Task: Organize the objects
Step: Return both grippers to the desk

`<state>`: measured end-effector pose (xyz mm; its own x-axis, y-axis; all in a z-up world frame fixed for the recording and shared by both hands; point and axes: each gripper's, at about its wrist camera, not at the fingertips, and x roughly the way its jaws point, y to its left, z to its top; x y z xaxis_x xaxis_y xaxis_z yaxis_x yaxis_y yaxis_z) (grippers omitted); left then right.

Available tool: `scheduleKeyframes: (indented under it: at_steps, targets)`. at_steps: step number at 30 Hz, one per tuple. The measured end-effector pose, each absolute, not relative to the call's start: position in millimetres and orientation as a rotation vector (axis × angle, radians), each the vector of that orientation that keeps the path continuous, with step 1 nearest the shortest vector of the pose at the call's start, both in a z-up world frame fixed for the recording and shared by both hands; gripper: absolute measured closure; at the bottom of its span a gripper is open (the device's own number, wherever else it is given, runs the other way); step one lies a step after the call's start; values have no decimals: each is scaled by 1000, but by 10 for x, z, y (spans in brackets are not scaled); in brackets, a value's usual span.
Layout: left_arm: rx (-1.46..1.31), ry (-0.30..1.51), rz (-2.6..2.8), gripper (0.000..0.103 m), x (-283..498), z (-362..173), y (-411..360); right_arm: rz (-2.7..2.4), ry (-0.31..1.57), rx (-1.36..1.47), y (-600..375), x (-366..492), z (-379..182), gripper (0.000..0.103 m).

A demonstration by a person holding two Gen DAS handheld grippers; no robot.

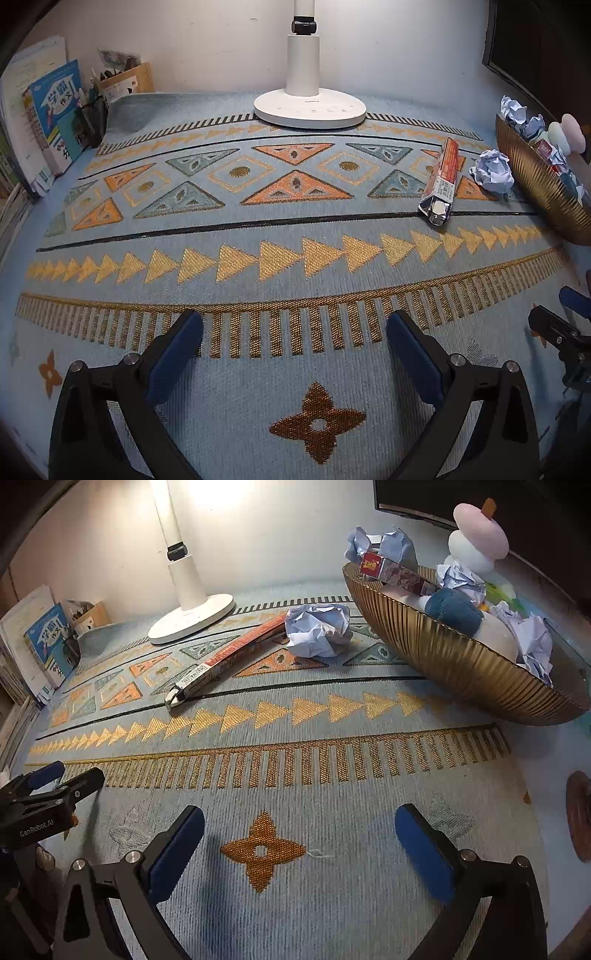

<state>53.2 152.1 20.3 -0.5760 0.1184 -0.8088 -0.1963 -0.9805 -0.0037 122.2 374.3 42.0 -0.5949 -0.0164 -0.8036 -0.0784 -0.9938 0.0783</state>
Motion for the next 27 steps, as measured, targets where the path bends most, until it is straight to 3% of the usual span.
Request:
scheduleKeyframes:
  at_steps: [27]
  targets:
    - [-1350,127,2633,1,515,210,1550,2781,202,-1382,3767,1203,427,0]
